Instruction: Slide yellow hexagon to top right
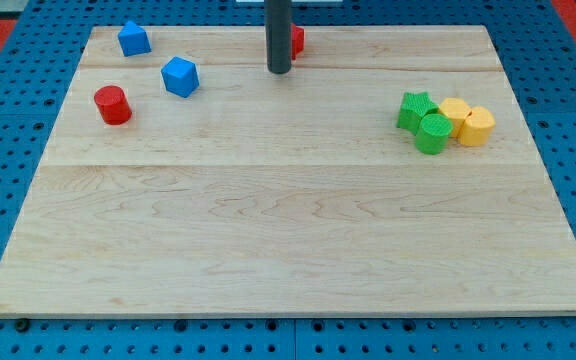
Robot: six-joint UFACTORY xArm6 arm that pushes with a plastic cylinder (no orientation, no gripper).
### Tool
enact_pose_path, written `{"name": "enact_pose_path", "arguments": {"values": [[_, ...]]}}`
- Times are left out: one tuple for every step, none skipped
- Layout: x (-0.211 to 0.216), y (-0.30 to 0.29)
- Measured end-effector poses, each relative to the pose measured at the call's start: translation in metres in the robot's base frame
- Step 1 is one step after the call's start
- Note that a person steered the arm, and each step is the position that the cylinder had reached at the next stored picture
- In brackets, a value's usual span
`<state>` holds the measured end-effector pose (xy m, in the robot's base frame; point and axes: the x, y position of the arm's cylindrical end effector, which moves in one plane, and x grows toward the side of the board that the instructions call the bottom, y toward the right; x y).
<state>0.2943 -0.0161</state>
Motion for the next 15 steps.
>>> {"name": "enact_pose_path", "arguments": {"values": [[0.043,0.0],[0.078,0.012],[0.118,0.051],[0.17,0.117],[0.175,0.19],[0.154,0.218],[0.153,0.206],[0.137,0.213],[0.124,0.219],[0.117,0.219],[0.106,0.218],[0.09,0.216],[0.071,0.211],[0.055,0.181],[0.035,0.165]]}}
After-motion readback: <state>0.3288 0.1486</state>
